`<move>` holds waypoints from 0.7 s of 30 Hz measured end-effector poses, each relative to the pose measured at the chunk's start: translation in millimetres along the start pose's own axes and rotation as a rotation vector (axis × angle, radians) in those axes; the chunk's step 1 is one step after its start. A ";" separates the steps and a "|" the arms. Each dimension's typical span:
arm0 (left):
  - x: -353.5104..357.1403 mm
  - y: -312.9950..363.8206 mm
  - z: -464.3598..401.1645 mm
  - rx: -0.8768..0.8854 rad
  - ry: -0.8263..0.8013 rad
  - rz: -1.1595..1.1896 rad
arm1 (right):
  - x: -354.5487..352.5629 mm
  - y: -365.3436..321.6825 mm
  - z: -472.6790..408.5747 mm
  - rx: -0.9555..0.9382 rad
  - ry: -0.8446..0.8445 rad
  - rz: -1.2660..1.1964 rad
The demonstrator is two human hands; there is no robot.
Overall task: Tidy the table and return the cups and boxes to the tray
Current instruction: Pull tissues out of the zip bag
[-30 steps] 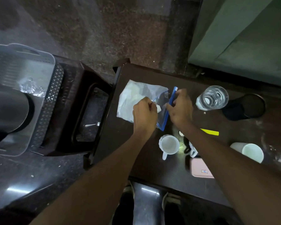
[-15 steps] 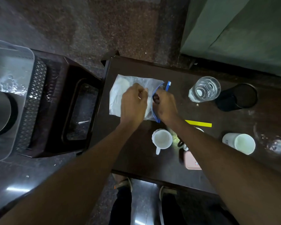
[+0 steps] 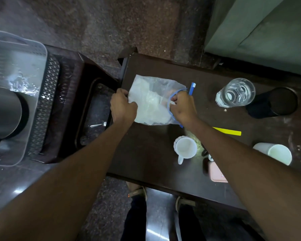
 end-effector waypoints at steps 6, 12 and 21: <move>-0.5 -7.7 -8.9 -0.015 -0.017 0.018 | 7.3 -6.3 -6.8 0.094 -0.060 0.001; -0.9 -14.9 -12.2 -0.024 -0.001 0.011 | 12.4 -9.6 -2.8 0.110 -0.113 0.064; -2.0 -19.9 -12.2 -0.027 0.035 -0.018 | -5.0 0.2 4.6 0.123 -0.007 -0.014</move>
Point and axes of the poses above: each hand's wrist, its own z-axis away from the middle knuckle, its own x-axis out of the palm, y = z × x, the point moved 4 cm from there along -z, towards the middle knuckle, and after that the axes turned 7 degrees about -x, right-handed, at the moved point
